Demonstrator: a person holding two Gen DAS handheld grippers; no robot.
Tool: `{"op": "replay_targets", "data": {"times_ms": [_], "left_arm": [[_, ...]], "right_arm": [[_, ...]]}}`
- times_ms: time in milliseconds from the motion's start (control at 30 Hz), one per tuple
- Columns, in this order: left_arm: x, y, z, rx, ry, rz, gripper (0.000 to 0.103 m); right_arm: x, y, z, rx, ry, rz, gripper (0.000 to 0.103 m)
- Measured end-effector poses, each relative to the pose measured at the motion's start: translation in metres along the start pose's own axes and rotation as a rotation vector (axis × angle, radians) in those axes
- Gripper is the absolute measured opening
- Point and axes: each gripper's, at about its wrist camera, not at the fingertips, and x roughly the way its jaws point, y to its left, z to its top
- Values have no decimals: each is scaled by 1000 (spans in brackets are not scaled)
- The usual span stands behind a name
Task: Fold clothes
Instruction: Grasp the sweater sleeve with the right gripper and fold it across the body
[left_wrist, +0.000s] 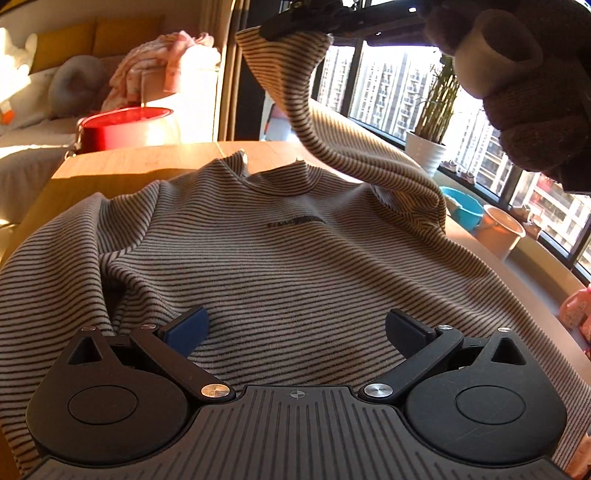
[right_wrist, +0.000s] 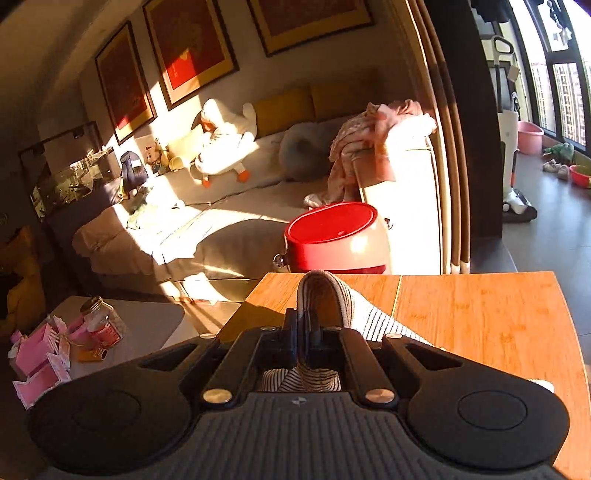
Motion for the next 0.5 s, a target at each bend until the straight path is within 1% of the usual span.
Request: {"op": "replay_targets", "data": {"times_ms": [133, 200, 267, 333, 400, 467, 500], "left_arm": [[-1, 1, -1, -6, -3, -5, 103], [-1, 1, -1, -7, -3, -6, 103], [-2, 1, -1, -7, -2, -5, 103], [-2, 1, -1, -7, -2, -5, 103], [-2, 1, -2, -7, -3, -6, 103], [-2, 1, -2, -8, -2, -7, 103], [-2, 2, -2, -9, -2, -8, 103]], "right_arm": [[6, 6, -1, -10, 11, 69, 6], [2, 6, -1, -11, 2, 79, 19], [-3, 3, -2, -5, -14, 69, 22], [-11, -10, -7, 8, -23, 30, 22], [-18, -27, -16, 22, -22, -31, 22], [-24, -50, -32, 54, -15, -102, 22], [-26, -65, -45, 79, -1, -155, 22]]}}
